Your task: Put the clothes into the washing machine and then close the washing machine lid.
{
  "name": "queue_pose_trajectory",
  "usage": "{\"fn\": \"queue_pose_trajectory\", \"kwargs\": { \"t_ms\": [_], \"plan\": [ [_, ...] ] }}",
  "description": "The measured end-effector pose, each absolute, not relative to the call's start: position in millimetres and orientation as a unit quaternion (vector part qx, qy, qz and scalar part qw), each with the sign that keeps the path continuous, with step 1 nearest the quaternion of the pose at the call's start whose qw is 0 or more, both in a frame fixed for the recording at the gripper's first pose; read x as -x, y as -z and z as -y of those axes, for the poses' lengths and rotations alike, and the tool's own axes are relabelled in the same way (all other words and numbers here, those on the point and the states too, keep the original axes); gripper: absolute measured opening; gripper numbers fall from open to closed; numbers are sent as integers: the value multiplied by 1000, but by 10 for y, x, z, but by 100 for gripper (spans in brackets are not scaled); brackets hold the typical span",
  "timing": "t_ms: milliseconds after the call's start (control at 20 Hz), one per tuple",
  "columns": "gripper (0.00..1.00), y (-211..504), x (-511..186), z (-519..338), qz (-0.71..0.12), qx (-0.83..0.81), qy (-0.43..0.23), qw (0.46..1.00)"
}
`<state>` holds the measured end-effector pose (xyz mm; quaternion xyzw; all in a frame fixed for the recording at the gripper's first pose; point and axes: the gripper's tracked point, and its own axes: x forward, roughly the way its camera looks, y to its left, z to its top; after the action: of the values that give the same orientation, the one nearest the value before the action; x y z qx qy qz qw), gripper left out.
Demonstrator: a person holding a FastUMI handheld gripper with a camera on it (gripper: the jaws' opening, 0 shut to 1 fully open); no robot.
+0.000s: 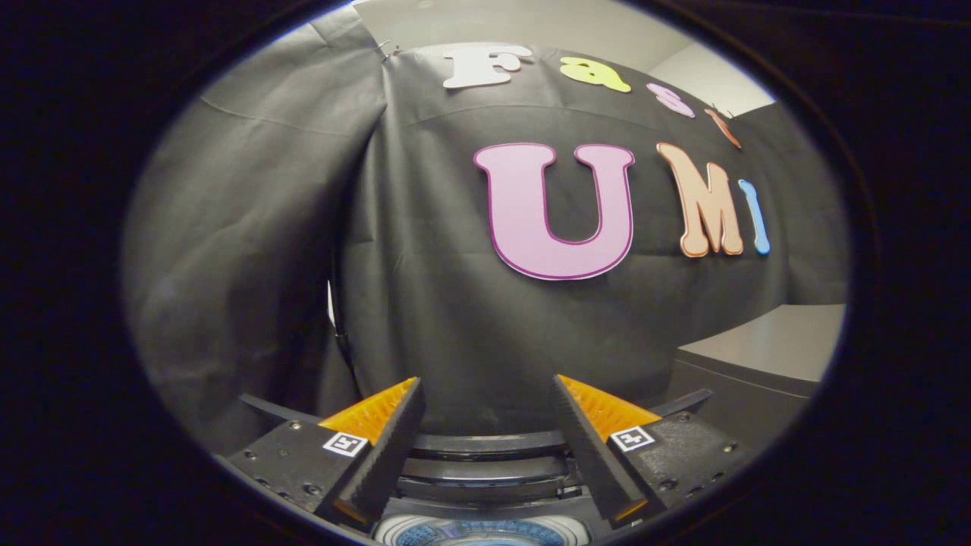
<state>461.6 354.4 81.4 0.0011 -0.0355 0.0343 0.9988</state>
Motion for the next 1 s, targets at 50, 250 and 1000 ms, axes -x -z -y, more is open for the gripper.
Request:
{"fn": "queue_pose_trajectory", "kwargs": {
  "t_ms": [50, 250, 1000],
  "plan": [
    [100, -811, -4589, -3545, 38, -1, -35, 999],
    [100, -788, -4492, -3536, 45, -1, -34, 998],
    [100, -621, -4221, -3500, 42, -3, -22, 999]
  ]
}}
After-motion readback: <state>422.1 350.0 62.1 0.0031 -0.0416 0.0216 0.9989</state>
